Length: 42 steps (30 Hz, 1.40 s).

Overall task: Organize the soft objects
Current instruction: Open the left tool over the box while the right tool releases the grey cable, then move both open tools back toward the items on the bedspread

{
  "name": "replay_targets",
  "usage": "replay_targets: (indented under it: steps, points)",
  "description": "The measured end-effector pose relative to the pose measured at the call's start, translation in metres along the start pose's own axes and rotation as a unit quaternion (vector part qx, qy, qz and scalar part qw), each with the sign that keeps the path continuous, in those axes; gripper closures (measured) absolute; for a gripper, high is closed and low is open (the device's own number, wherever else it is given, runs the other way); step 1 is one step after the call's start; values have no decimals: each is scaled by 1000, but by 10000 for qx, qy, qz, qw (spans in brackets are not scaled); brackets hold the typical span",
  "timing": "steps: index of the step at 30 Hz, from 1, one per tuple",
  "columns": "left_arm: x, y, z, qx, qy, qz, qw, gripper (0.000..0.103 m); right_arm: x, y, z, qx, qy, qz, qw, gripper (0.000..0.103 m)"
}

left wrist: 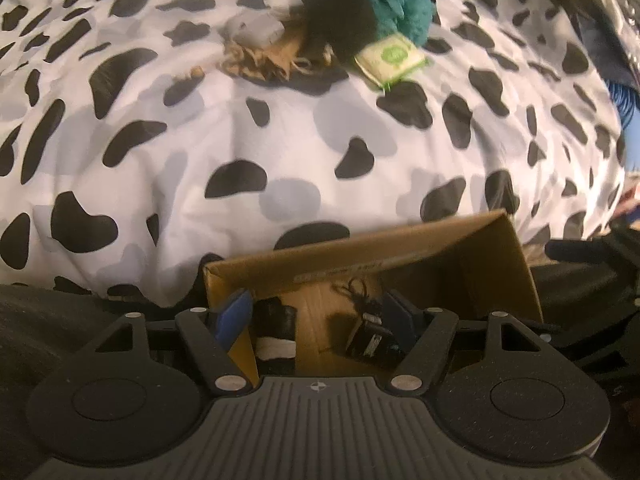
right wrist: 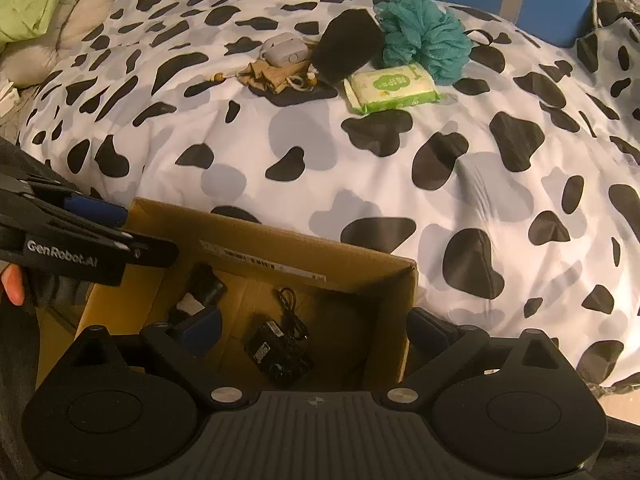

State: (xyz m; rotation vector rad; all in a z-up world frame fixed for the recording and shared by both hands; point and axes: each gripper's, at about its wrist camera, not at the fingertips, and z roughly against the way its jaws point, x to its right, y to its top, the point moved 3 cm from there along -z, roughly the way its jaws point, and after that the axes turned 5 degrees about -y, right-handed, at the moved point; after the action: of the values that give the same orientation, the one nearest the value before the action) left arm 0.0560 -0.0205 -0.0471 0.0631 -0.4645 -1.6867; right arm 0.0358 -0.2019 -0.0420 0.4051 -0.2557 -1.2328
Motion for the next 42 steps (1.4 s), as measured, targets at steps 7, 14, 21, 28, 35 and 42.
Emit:
replay_targets:
  steps: [7,14,21,28,35,42]
  points:
    - [-5,6,9,329,-82,242,9991,32,8,5,0,100,-195,-252,9994,4]
    - [-10,10,13,547,-79,429,9976,32,12,9,0,164,-320,-373,9987,3]
    - [-9,10,13,566,-16,379,9977,32,18,12,0,251,-560,-515,9968,0]
    - [-8,10,13,552,45,321,9980,32,25,15,3,364,-638,-694,9949,0]
    - [-9,10,15,598,21,311,9977,32,27,19,7,501,-732,-734,9933,0]
    - [-8,10,15,610,24,302,9977,32,27,21,8,584,-770,-720,9927,0]
